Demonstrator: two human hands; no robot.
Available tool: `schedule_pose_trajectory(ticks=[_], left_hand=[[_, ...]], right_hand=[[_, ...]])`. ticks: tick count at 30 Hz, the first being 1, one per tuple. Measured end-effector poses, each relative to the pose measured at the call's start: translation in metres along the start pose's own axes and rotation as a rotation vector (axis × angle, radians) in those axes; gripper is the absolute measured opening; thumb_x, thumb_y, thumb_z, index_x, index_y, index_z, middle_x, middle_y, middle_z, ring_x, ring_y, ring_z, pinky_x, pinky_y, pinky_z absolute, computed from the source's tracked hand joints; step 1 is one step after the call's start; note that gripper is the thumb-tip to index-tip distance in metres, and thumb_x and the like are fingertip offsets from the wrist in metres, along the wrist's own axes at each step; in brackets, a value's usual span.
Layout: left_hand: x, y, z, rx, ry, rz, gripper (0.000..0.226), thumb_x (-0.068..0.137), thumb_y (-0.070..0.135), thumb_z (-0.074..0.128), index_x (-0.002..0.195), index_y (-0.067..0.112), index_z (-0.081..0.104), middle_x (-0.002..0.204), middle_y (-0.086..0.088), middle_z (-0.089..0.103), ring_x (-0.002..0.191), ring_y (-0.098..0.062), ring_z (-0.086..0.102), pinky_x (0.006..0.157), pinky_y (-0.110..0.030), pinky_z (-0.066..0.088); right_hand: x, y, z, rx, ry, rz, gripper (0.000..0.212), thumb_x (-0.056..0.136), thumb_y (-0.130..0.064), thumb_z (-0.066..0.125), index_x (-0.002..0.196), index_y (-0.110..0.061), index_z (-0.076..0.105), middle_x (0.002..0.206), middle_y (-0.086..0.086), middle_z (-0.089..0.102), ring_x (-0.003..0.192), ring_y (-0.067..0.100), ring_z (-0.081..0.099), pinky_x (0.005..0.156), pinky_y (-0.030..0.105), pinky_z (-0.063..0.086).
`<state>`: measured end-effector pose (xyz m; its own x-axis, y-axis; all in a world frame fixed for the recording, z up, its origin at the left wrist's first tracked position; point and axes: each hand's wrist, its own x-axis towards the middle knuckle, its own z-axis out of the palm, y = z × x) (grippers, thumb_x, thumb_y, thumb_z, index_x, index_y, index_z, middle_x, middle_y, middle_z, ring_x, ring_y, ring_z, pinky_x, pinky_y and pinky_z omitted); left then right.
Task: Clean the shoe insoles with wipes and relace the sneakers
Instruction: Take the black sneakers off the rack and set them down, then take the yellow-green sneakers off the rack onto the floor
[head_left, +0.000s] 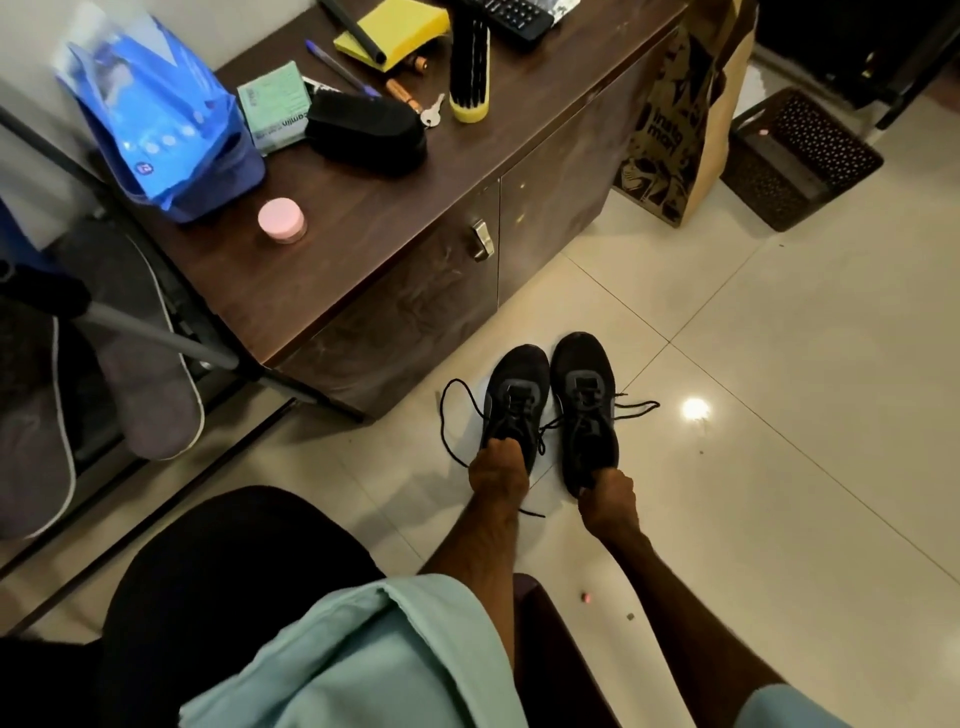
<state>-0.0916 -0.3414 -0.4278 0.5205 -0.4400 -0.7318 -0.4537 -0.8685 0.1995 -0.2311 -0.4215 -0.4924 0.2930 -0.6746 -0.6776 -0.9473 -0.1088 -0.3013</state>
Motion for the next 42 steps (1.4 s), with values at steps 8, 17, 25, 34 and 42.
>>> schedule_pose_trajectory(ticks=[8, 17, 25, 34, 42], left_hand=[[-0.006, 0.005, -0.009, 0.014, -0.018, 0.023, 0.041, 0.099, 0.014, 0.061, 0.137, 0.005, 0.051, 0.139, -0.016, 0.053, 0.127, -0.033, 0.055, 0.102, -0.039, 0.046], [-0.041, 0.023, -0.097, 0.052, 0.126, 0.184, 0.035, 0.098, 0.024, 0.061, 0.127, 0.006, 0.058, 0.128, -0.015, 0.063, 0.116, -0.033, 0.062, 0.094, -0.041, 0.051], [-0.136, -0.004, -0.214, 0.185, 0.423, 0.384, 0.023, 0.094, 0.024, 0.062, 0.117, 0.020, 0.067, 0.116, -0.006, 0.066, 0.106, -0.028, 0.065, 0.093, -0.045, 0.053], [-0.279, -0.101, -0.287, 0.328, 0.726, 0.302, 0.030, 0.093, 0.032, 0.051, 0.117, 0.015, 0.057, 0.119, -0.014, 0.060, 0.107, -0.036, 0.060, 0.077, -0.039, 0.039], [-0.390, -0.204, -0.310, 0.258, 0.918, 0.174, 0.027, 0.091, 0.033, 0.055, 0.114, 0.031, 0.069, 0.115, -0.007, 0.068, 0.106, -0.034, 0.064, 0.086, -0.044, 0.049]], right_hand=[[-0.034, -0.027, -0.001, 0.005, 0.019, -0.040, 0.050, 0.084, -0.001, 0.062, 0.134, -0.001, 0.054, 0.145, 0.024, 0.036, 0.118, 0.045, 0.054, 0.099, 0.042, 0.047], [-0.078, -0.110, -0.047, 0.285, 0.200, -0.421, 0.016, 0.077, 0.001, 0.064, 0.072, -0.014, 0.064, 0.076, 0.001, 0.067, 0.064, 0.007, 0.059, 0.057, 0.013, 0.046], [-0.153, -0.192, -0.108, 0.308, 0.252, -0.748, 0.029, 0.077, 0.001, 0.059, 0.102, -0.009, 0.069, 0.088, 0.008, 0.073, 0.073, 0.021, 0.069, 0.064, 0.039, 0.060], [-0.292, -0.292, -0.152, 0.165, 0.259, -1.147, 0.012, 0.082, -0.007, 0.058, 0.080, -0.011, 0.069, 0.076, 0.000, 0.067, 0.071, 0.015, 0.060, 0.069, 0.033, 0.053], [-0.377, -0.347, -0.111, 0.027, 0.223, -1.450, 0.025, 0.077, -0.002, 0.061, 0.097, -0.012, 0.073, 0.090, 0.003, 0.075, 0.082, 0.022, 0.069, 0.075, 0.035, 0.055]])
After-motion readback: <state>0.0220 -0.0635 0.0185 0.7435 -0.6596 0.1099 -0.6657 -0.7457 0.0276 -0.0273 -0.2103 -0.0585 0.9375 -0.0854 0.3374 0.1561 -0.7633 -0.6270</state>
